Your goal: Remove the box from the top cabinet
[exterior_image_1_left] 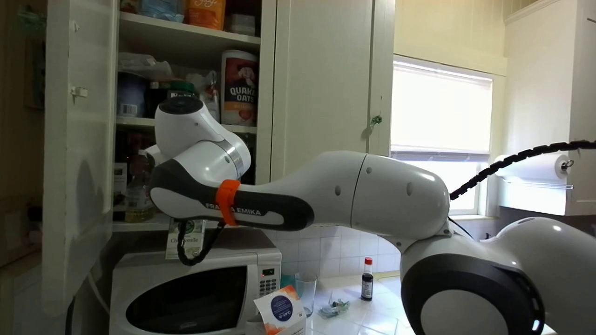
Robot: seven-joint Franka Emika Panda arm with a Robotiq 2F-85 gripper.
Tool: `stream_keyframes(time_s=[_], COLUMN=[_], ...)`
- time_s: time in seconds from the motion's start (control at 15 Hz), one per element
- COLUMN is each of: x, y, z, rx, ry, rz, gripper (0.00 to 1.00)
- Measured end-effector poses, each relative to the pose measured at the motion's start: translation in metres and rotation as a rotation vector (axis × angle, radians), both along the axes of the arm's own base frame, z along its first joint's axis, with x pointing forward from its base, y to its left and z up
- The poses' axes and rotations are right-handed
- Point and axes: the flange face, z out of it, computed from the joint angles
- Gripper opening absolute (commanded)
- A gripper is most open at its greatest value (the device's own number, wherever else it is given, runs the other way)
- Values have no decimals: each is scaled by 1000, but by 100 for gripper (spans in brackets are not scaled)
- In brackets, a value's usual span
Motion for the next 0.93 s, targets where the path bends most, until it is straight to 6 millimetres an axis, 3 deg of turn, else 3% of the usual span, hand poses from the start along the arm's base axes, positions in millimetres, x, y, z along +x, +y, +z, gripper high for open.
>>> stream_keyframes(time_s=[0.33, 0.73, 0.93], x=[0, -8, -10], y=[1, 37, 50], z=[2, 6, -2], rx=[-3, 1, 12], ry=[-8, -119, -163], rz=[11, 284, 340], gripper=[0, 0, 0])
